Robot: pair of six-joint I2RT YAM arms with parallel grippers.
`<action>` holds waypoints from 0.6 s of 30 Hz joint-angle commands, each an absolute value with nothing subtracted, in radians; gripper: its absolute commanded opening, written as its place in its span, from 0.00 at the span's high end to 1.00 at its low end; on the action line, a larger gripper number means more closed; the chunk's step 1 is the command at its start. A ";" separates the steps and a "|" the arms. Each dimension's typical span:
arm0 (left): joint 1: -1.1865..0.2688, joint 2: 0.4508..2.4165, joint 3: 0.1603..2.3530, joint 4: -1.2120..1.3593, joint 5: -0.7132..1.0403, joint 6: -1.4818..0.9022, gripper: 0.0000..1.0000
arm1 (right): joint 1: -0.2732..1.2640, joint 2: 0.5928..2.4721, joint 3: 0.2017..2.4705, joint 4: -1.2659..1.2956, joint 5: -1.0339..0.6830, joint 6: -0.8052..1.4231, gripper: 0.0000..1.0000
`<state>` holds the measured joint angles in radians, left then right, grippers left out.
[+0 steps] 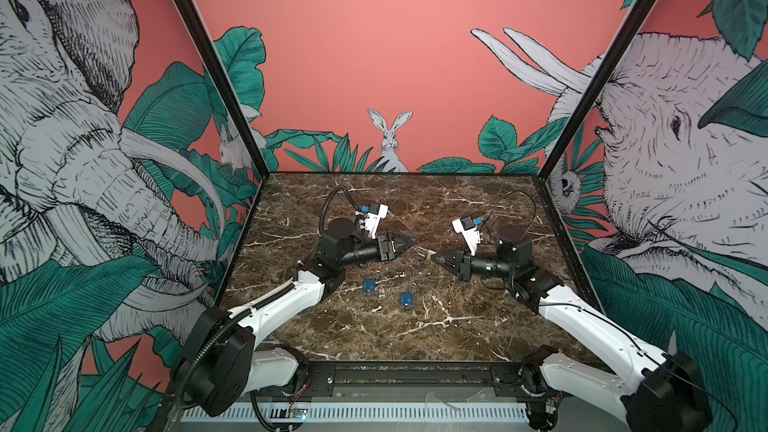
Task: Lock with the key
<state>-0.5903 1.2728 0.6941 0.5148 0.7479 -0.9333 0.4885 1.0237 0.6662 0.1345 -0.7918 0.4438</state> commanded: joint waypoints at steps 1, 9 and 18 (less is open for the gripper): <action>-0.596 1.271 0.729 0.527 0.787 -0.942 0.48 | 0.485 0.992 0.675 0.192 -0.749 0.415 1.00; -0.598 1.281 0.732 0.576 0.798 -0.978 0.51 | 0.485 1.029 0.699 0.170 -0.759 0.398 1.00; -0.643 1.317 0.775 0.555 0.839 -0.963 0.56 | 0.488 1.039 0.715 0.189 -0.752 0.405 1.00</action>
<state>-0.6289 1.3102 0.7433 0.5438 0.8074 -0.9733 0.4889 1.0367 0.6708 0.1383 -0.7544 0.4152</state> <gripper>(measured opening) 0.449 0.108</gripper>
